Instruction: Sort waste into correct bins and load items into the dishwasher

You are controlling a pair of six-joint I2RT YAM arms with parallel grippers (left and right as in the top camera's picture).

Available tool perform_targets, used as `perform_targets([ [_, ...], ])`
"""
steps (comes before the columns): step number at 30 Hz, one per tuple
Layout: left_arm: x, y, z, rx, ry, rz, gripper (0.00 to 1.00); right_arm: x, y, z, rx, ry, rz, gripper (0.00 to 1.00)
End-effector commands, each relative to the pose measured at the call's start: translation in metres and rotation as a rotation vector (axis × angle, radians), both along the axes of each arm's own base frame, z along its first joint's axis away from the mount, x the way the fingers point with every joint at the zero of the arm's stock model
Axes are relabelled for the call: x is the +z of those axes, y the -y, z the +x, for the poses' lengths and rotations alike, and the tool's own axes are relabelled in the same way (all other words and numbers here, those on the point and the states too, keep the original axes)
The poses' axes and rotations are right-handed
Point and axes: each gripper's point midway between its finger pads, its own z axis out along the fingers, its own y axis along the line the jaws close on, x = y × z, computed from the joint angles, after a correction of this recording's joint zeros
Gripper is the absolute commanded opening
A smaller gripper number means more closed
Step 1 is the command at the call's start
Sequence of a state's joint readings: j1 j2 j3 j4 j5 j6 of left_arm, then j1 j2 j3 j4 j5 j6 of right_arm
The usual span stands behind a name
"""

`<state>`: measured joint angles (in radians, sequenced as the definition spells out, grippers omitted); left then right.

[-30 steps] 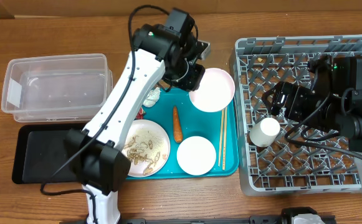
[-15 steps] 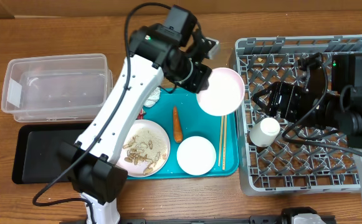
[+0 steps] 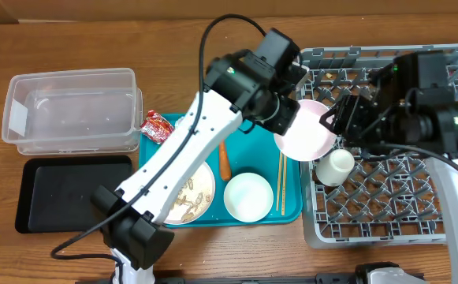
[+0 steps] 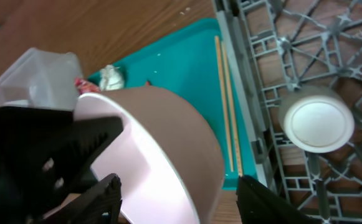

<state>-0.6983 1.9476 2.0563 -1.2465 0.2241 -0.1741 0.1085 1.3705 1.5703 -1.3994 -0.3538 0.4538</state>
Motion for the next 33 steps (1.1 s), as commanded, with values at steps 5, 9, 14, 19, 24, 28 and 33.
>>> perform_targets([
  [5, 0.049, 0.006, 0.007, 0.159, 0.158, -0.014, 0.04, -0.024, 0.017, 0.009, -0.164, -0.092, -0.128, 0.5],
  [9, 0.066, 0.003, 0.009, 0.195, 0.202, -0.018, 0.04, -0.032, 0.02, 0.011, -0.174, -0.117, -0.15, 0.39],
  [14, 0.076, 0.001, 0.009, 0.198, 0.213, -0.029, 0.13, -0.03, 0.023, 0.017, -0.184, -0.089, -0.164, 0.17],
  [19, 0.088, -0.004, 0.011, 0.193, 0.246, -0.029, 0.76, -0.03, 0.04, 0.024, -0.228, -0.054, -0.252, 0.04],
  [24, 0.127, -0.038, 0.021, 0.261, 0.326, -0.023, 0.89, -0.026, 0.089, 0.028, -0.38, -0.007, -0.499, 0.04],
  [28, 0.163, -0.078, 0.026, 0.336, 0.399, -0.025, 0.96, -0.011, 0.138, 0.019, -0.588, 0.024, -0.735, 0.04],
  [33, 0.221, -0.153, 0.022, 0.502, 0.514, -0.071, 1.0, 0.027, 0.19, 0.001, -0.809, 0.116, -1.046, 0.04],
])
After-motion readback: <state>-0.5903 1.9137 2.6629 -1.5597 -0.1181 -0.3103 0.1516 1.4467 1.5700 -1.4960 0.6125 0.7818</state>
